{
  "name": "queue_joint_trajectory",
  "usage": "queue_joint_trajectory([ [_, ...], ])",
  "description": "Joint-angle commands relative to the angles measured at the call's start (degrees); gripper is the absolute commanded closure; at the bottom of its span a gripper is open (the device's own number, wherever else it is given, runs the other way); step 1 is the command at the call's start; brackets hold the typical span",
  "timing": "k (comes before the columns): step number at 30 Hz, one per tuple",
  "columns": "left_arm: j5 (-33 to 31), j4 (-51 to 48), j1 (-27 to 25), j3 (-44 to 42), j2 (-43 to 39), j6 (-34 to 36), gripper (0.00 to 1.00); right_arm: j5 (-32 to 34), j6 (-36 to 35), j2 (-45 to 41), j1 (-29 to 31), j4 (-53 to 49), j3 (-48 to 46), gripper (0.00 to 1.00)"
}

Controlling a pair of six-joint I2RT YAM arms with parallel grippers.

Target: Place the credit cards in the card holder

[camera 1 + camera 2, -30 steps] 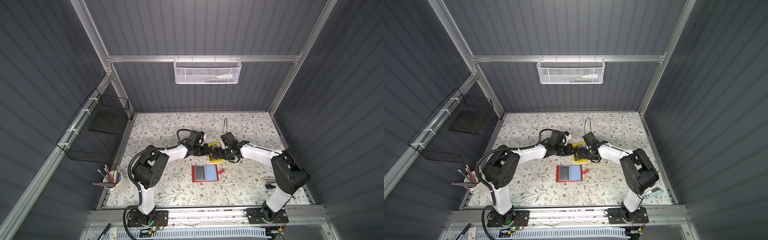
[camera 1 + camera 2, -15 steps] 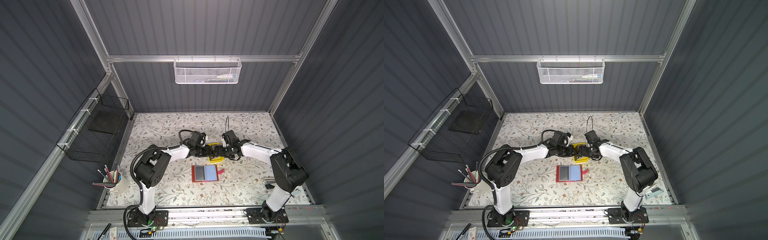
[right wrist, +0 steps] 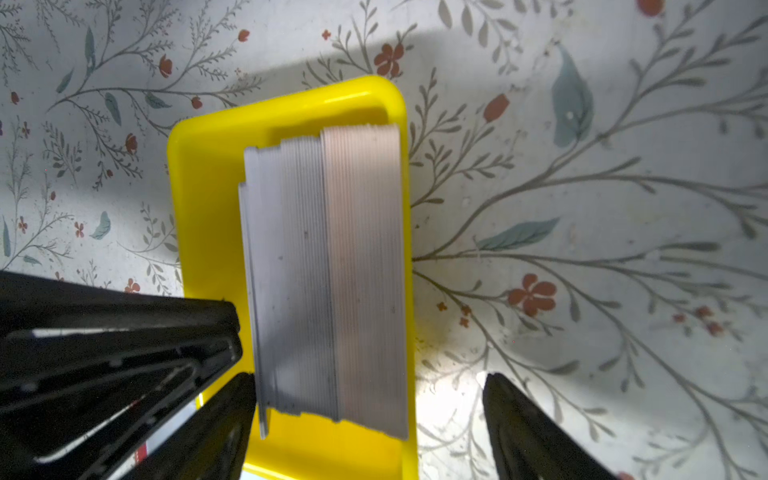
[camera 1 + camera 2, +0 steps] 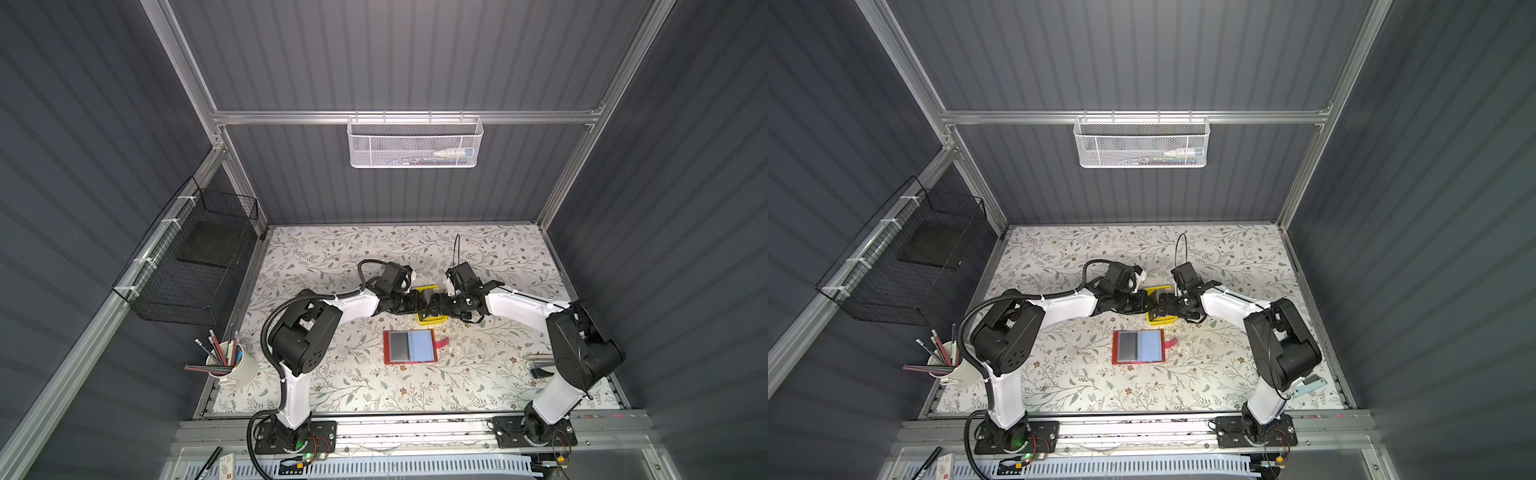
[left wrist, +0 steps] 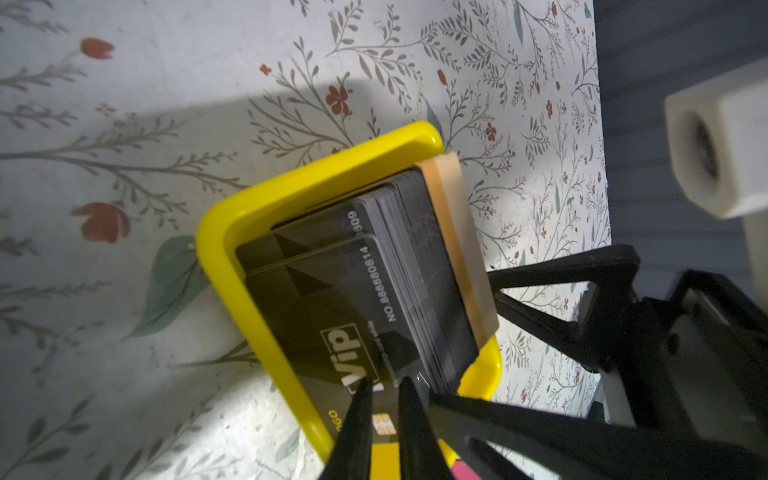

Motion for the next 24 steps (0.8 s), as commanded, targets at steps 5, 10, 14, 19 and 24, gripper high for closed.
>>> queue_joint_trajectory([
  [5, -0.3, -1.9, -0.3, 0.9, 1.2, 1.0, 0.85, 1.0, -0.6, 2.0, -0.7, -0.7, 1.4, 0.13],
  [10, -0.3, -1.9, -0.3, 0.6, 1.1, 1.0, 0.85, 1.4, -1.1, 4.6, -0.8, -0.7, 3.9, 0.13],
  [14, -0.3, -1.9, -0.3, 0.6, 1.0, 1.0, 0.85, 2.6, -1.6, 5.4, -1.3, -1.1, 5.3, 0.13],
  [19, -0.3, -2.0, -0.3, 0.6, 1.2, 1.0, 0.85, 3.0, -2.7, 5.3, -1.8, -2.0, 6.5, 0.13],
  [24, 0.0, -2.0, -0.3, 0.8, 1.7, 0.9, 0.85, 3.5, -4.2, 5.1, -2.1, -3.7, 8.1, 0.13],
])
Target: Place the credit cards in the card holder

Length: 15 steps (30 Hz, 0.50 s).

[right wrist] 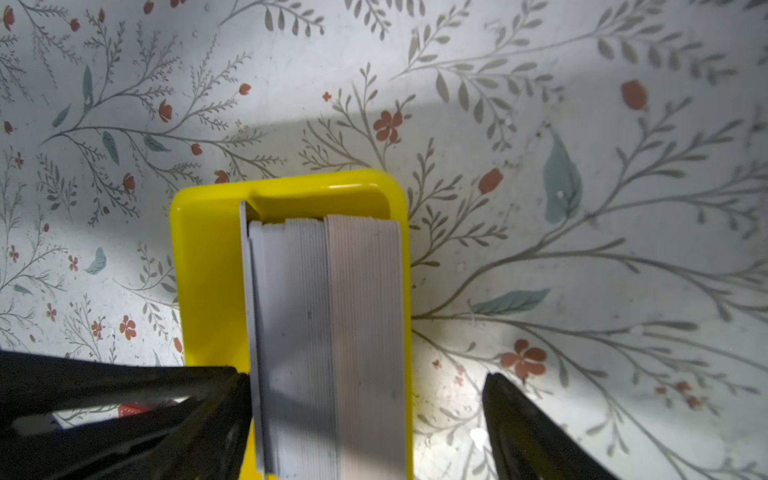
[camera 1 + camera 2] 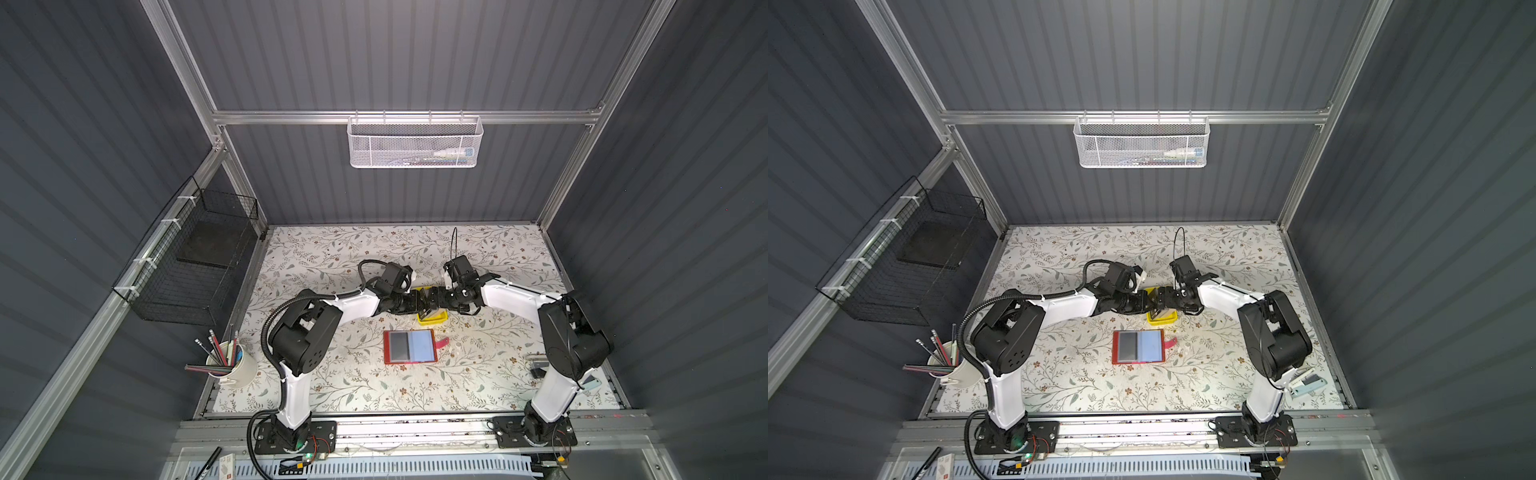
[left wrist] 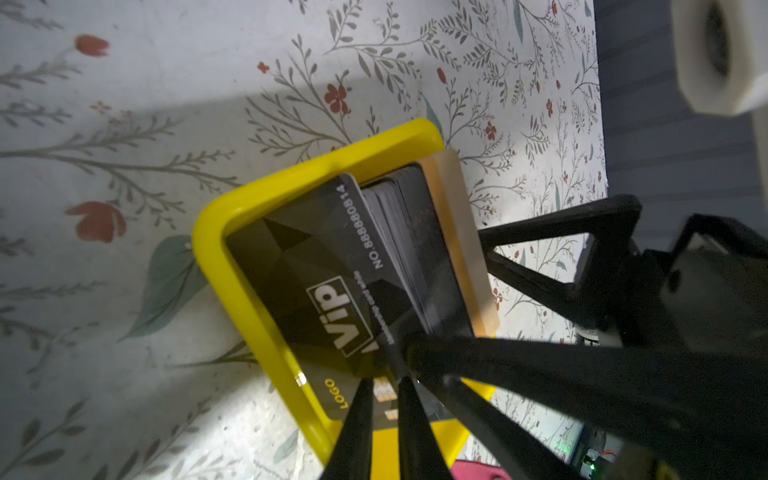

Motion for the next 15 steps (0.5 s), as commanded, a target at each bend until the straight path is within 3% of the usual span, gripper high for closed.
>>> queue_joint_trajectory([
  [1, -0.1, -2.0, -0.3, 0.8, 1.6, 0.9, 0.85, 2.5, -1.8, 0.1, -0.8, -2.5, 1.9, 0.13],
  [15, 0.2, -2.0, -0.3, 1.5, 2.3, 0.5, 0.85, 1.2, -1.9, -3.1, -0.7, -1.9, -1.3, 0.13],
])
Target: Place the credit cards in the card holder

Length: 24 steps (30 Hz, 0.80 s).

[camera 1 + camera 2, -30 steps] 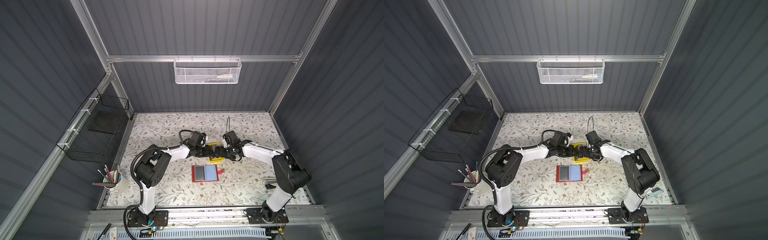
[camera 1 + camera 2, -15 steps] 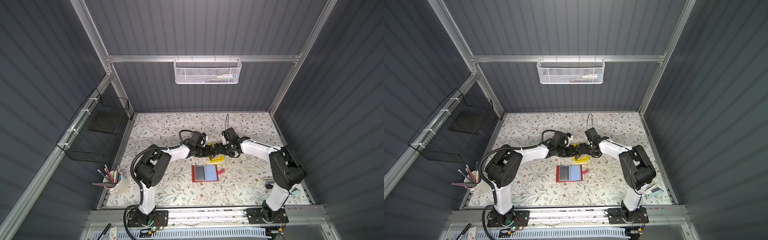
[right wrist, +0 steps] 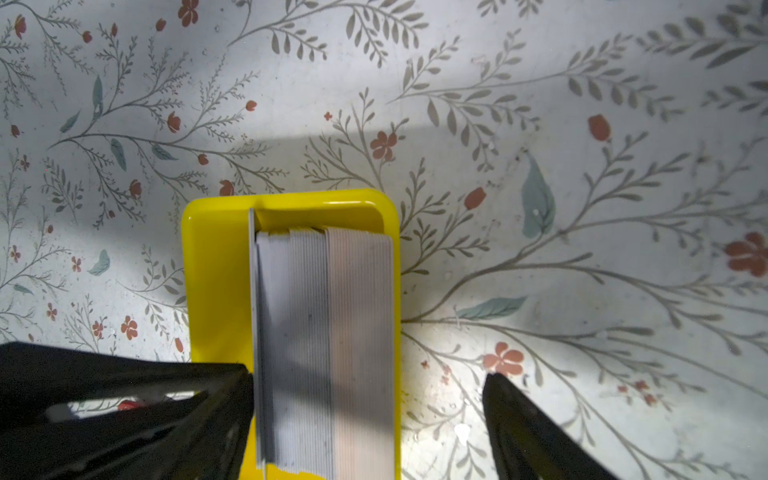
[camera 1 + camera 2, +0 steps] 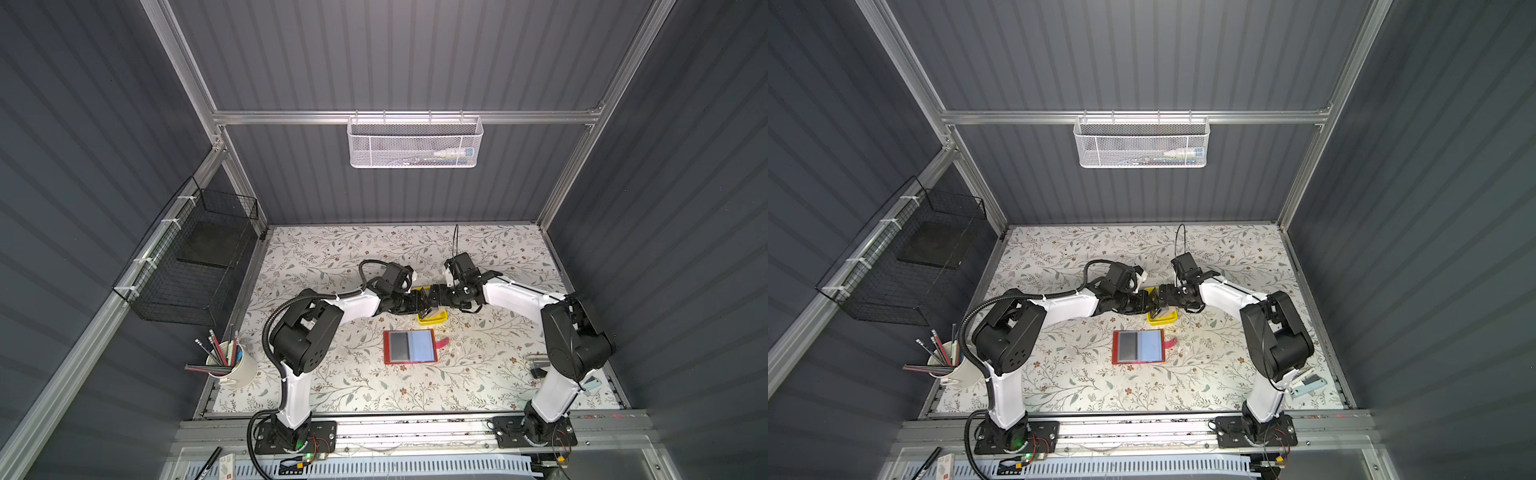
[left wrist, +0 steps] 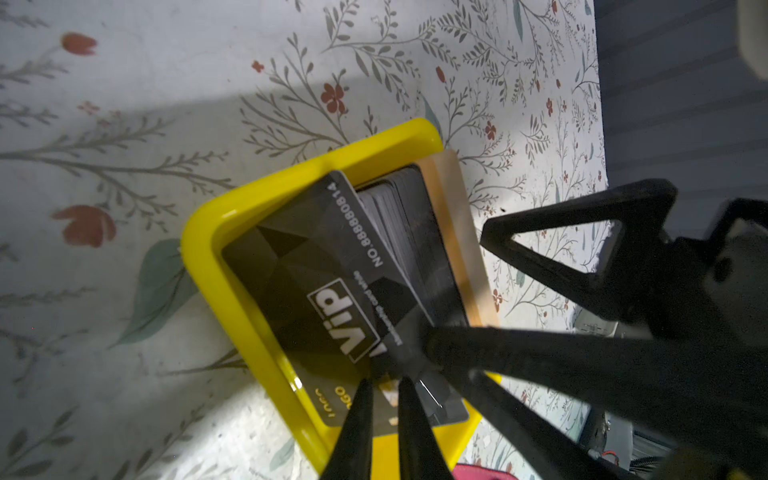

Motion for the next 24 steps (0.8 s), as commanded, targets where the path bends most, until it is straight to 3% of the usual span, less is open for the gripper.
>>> queue_joint_trajectory([
  [1, 0.0, -2.1, -0.2, 0.9, 1.7, 0.5, 0.85, 1.1, -0.4, -2.3, -0.3, -1.0, -1.5, 0.13],
  [13, 0.2, -2.0, -0.2, 1.5, 2.0, 0.3, 0.85, -0.2, 1.1, -5.0, -0.1, 0.7, -6.6, 0.13],
  [24, 0.2, -2.1, -0.2, 1.7, 1.7, 0.2, 0.85, 0.9, 1.5, -2.5, 0.0, 0.3, -2.8, 0.13],
])
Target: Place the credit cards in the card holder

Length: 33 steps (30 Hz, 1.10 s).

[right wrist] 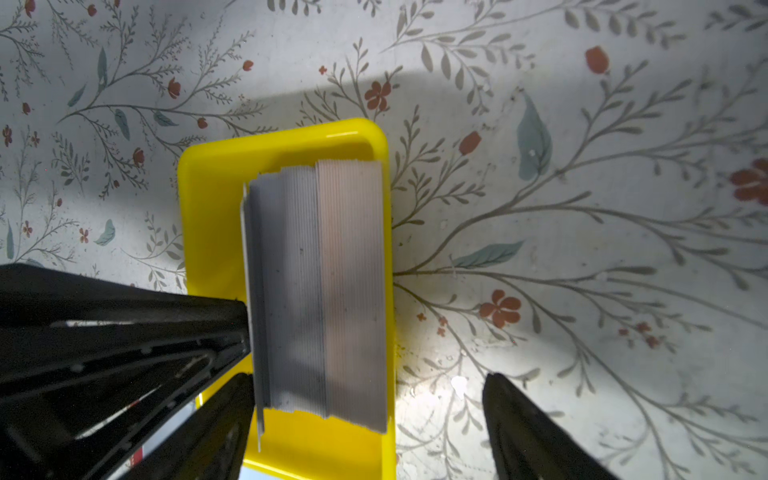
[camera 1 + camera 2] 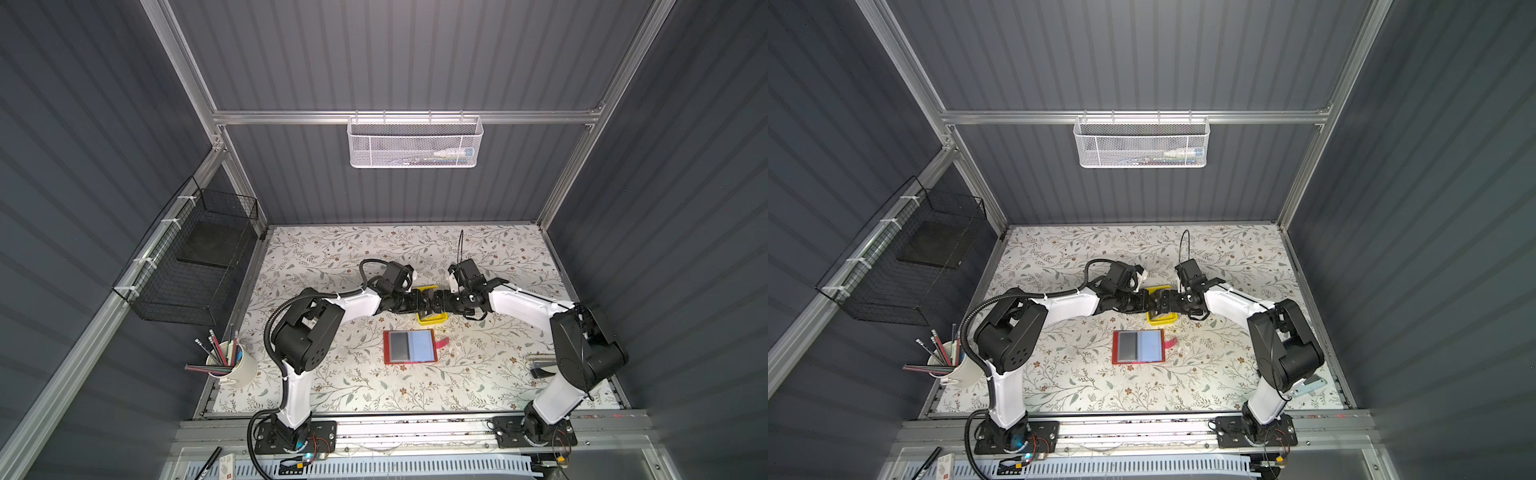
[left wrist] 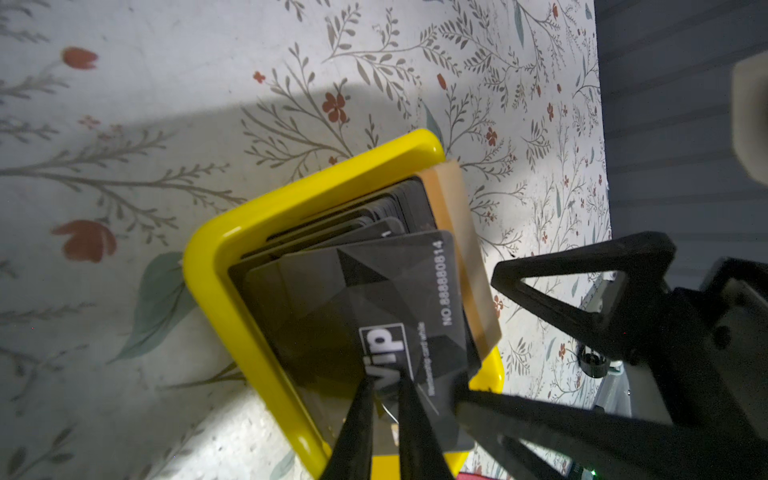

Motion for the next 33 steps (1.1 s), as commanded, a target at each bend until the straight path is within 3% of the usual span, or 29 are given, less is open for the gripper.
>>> queue_joint_trajectory([
  [1, 0.1, -2.1, -0.2, 0.8, 1.0, 0.2, 0.85, 2.0, 0.3, 1.5, 0.0, -1.5, 2.3, 0.13],
  [13, 0.1, -1.8, -0.2, 0.2, 0.0, 0.2, 0.86, 0.2, 0.7, -3.3, 0.9, -3.3, 2.2, 0.17],
  [21, -1.1, -1.9, 0.0, -2.1, -5.6, 0.1, 0.86, -0.3, 3.4, -7.4, 4.2, -4.0, 1.1, 0.38],
  [33, -0.7, 0.8, 1.6, -12.0, -16.7, -1.0, 0.86, -1.5, 4.7, -3.0, 5.7, -3.9, 3.6, 0.67],
])
